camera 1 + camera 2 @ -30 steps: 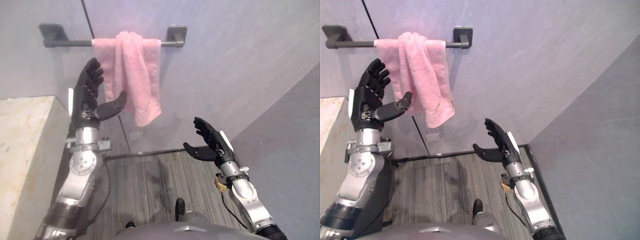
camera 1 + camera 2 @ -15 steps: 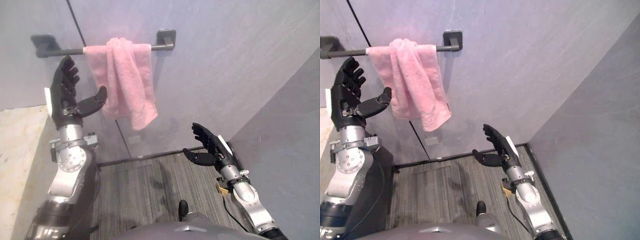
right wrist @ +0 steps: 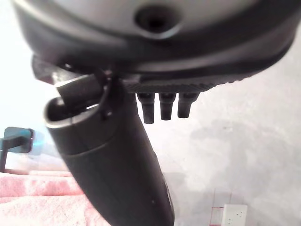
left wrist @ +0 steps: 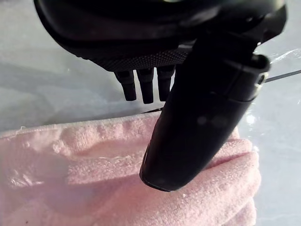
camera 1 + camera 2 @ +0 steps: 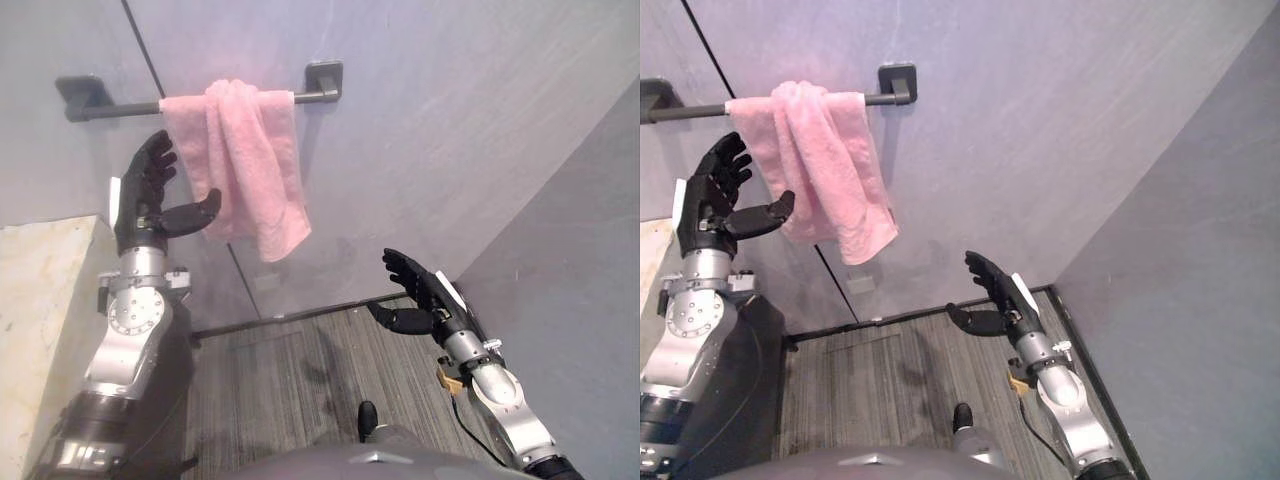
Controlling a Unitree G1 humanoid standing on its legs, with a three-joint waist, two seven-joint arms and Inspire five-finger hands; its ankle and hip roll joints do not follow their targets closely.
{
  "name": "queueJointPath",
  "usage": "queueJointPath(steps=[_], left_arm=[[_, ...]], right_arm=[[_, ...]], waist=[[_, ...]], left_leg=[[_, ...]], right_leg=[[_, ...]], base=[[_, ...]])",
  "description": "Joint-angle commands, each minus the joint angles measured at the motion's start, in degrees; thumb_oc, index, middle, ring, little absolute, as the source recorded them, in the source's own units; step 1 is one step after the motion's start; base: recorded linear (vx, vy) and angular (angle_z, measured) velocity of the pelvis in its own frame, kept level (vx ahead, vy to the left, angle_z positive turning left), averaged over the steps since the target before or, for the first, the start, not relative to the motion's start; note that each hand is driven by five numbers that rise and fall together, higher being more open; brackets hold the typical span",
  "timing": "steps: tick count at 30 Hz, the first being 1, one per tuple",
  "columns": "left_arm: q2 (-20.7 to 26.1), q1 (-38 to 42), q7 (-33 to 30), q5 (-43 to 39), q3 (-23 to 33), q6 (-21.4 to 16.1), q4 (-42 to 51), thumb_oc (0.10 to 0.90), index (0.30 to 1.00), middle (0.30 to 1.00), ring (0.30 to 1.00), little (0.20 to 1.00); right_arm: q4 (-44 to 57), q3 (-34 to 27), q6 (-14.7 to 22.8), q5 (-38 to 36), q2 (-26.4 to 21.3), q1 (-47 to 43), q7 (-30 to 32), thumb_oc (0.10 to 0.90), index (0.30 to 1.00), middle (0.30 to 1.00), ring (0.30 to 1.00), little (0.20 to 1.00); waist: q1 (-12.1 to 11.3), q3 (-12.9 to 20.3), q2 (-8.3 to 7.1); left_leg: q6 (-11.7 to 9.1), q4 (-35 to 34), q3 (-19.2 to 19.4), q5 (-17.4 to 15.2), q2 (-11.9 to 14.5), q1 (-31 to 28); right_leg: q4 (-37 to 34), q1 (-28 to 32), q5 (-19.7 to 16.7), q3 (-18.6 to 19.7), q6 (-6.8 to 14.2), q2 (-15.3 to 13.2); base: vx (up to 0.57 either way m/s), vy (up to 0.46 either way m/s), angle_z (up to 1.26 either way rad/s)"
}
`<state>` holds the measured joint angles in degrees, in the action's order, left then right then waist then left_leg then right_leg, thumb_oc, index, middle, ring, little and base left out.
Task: Organize the bathroom.
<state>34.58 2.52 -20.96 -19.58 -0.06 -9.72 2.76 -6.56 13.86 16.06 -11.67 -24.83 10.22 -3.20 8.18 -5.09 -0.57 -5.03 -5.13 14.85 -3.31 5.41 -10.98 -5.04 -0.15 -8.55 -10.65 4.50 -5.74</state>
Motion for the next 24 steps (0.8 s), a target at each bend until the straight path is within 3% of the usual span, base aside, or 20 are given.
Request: queueJointPath(steps=[1, 4, 5, 8, 9, 11, 12, 13, 14, 24], left_arm=[[6.2, 12.2, -1.8, 3.2, 2.3, -5.2, -4.7, 0.698, 0.747, 0.747, 0.747, 0.747], [6.5, 11.9, -0.7, 3.7, 3.2, -5.6, -5.4, 0.682, 0.724, 0.724, 0.724, 0.724], [6.7, 11.8, -0.1, 3.3, 3.3, -5.7, -5.6, 0.599, 0.599, 0.599, 0.599, 0.599], [7.1, 11.9, 2.1, 3.3, 3.4, -5.8, -6.0, 0.563, 0.545, 0.545, 0.545, 0.545], [7.3, 12.0, 2.6, 2.9, 3.4, -5.9, -6.1, 0.525, 0.488, 0.488, 0.488, 0.488], [8.1, 12.2, 4.2, 2.4, 3.3, -6.7, -7.0, 0.516, 0.474, 0.474, 0.474, 0.474], [8.4, 12.3, 4.5, 2.0, 3.3, -6.8, -7.2, 0.522, 0.484, 0.484, 0.484, 0.484], [8.8, 12.5, 4.7, 1.5, 3.3, -6.7, -7.4, 0.571, 0.556, 0.556, 0.556, 0.556], [9.3, 13.0, 4.6, 1.2, 3.1, -6.7, -8.0, 0.8, 0.9, 0.9, 0.9, 0.9], [9.4, 14.2, 0.4, 0.2, 4.0, -7.3, -10.4, 0.8, 0.9, 0.9, 0.9, 0.9]], right_arm=[[6.1, -3.5, 7.4, -2.3, -2.6, -7.2, -0.3, 0.8, 0.9, 0.9, 0.9, 0.9], [6.6, -3.9, 7.2, -2.4, -2.8, -7.3, -1.0, 0.8, 0.9, 0.9, 0.9, 0.9], [6.8, -3.9, 7.0, -2.2, -2.8, -7.3, -1.2, 0.8, 0.9, 0.9, 0.9, 0.9], [6.9, -4.0, 7.1, -2.0, -2.9, -7.3, -1.9, 0.8, 0.9, 0.9, 0.9, 0.9], [6.9, -4.1, 7.1, -2.0, -3.0, -7.4, -2.0, 0.8, 0.9, 0.9, 0.9, 0.9], [6.8, -4.1, 7.2, -2.5, -3.2, -7.6, -2.6, 0.8, 0.9, 0.9, 0.9, 0.9], [6.8, -4.0, 7.2, -2.5, -3.2, -7.7, -2.7, 0.8, 0.9, 0.9, 0.9, 0.9], [6.8, -4.0, 7.2, -2.5, -3.3, -7.8, -2.8, 0.8, 0.9, 0.9, 0.9, 0.9], [6.7, -4.0, 7.1, -2.6, -3.5, -7.9, -3.0, 0.8, 0.9, 0.9, 0.9, 0.9], [6.3, -3.7, 6.7, -2.6, -3.3, -7.7, -3.3, 0.8, 0.9, 0.9, 0.9, 0.9]], waist=[[1.5, 2.8, 1.91], [1.5, 2.8, 1.96], [1.6, 2.9, 2.04], [1.6, 3.0, 2.15], [1.6, 3.1, 2.17], [1.7, 3.1, 2.28], [1.8, 3.1, 2.31], [1.8, 3.1, 2.34], [1.9, 3.2, 2.42], [2.2, 3.4, 2.49]], left_leg=[[1.3, 0.1, 0.7, 0.3, -1.1, 0.8], [1.3, 0.2, 0.8, 0.3, -1.1, 0.8], [1.3, 0.2, 0.8, 0.3, -1.1, 0.8], [1.3, 0.2, 1.0, 0.2, -1.2, 0.8], [1.3, 0.2, 1.0, 0.2, -1.2, 0.8], [1.4, 0.2, 1.2, 0.2, -1.3, 0.7], [1.4, 0.2, 1.3, 0.2, -1.3, 0.6], [1.4, 0.2, 1.4, 0.2, -1.3, 0.6], [1.4, 0.2, 1.5, 0.3, -1.3, 0.6], [1.6, 0.4, 1.7, 0.1, -1.5, 0.6]], right_leg=[[2.6, 5.5, 9.3, -1.2, 8.5, -3.4], [2.6, 5.5, 9.3, -1.2, 8.5, -3.3], [2.7, 5.5, 9.4, -1.2, 8.5, -3.3], [2.6, 5.5, 9.5, -1.2, 8.4, -3.3], [2.7, 5.5, 9.5, -1.2, 8.4, -3.2], [2.8, 5.5, 9.6, -1.2, 8.4, -3.2], [2.9, 5.5, 9.6, -1.1, 8.4, -3.2], [2.9, 5.5, 9.6, -1.1, 8.4, -3.2], [3.0, 5.4, 9.6, -1.0, 8.4, -3.1], [3.4, 5.2, 9.8, -0.6, 8.4, -3.1]], base=[[0.05, 0.005, -0.02], [0.05, 0.008, -0.01], [0.05, 0.018, 0.0], [0.04, 0.015, 0.0], [0.04, 0.02, -0.01], [0.03, 0.022, -0.03], [0.02, 0.015, -0.06], [0.01, 0.012, -0.06], [0.02, 0.01, -0.08], [0.01, 0.001, -0.05]])
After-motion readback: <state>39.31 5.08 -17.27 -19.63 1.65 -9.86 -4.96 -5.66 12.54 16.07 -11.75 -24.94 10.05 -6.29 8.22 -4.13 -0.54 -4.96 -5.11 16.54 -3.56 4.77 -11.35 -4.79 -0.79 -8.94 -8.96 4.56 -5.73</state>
